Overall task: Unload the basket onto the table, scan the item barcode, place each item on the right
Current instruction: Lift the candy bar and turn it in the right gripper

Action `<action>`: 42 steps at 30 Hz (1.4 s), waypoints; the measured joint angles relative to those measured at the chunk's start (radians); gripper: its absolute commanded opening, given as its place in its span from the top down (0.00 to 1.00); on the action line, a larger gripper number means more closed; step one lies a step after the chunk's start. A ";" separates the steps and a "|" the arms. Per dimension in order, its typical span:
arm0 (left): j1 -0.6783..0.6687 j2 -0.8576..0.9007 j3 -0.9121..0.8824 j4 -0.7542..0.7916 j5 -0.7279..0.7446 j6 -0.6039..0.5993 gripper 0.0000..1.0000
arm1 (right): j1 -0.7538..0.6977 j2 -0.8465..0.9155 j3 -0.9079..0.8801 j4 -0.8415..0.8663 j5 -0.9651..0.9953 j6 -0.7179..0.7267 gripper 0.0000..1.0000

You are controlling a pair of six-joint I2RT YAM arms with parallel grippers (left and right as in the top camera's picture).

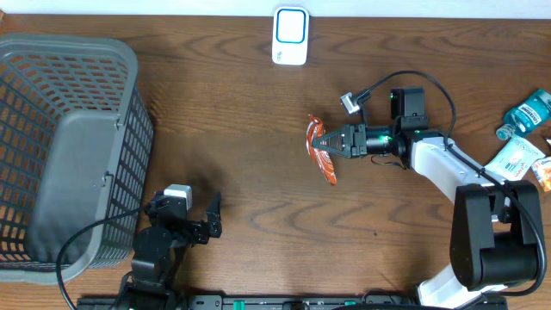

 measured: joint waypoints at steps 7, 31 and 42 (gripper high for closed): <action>0.000 0.000 0.000 0.000 0.000 0.000 0.02 | 0.000 0.000 0.000 -0.023 -0.080 0.182 0.99; 0.000 0.000 0.000 0.000 0.000 0.000 0.02 | 0.000 0.000 0.000 -0.210 -0.103 1.078 0.99; 0.000 0.000 0.000 0.000 0.000 0.000 0.02 | 0.000 0.000 0.000 -0.209 -0.101 1.205 0.98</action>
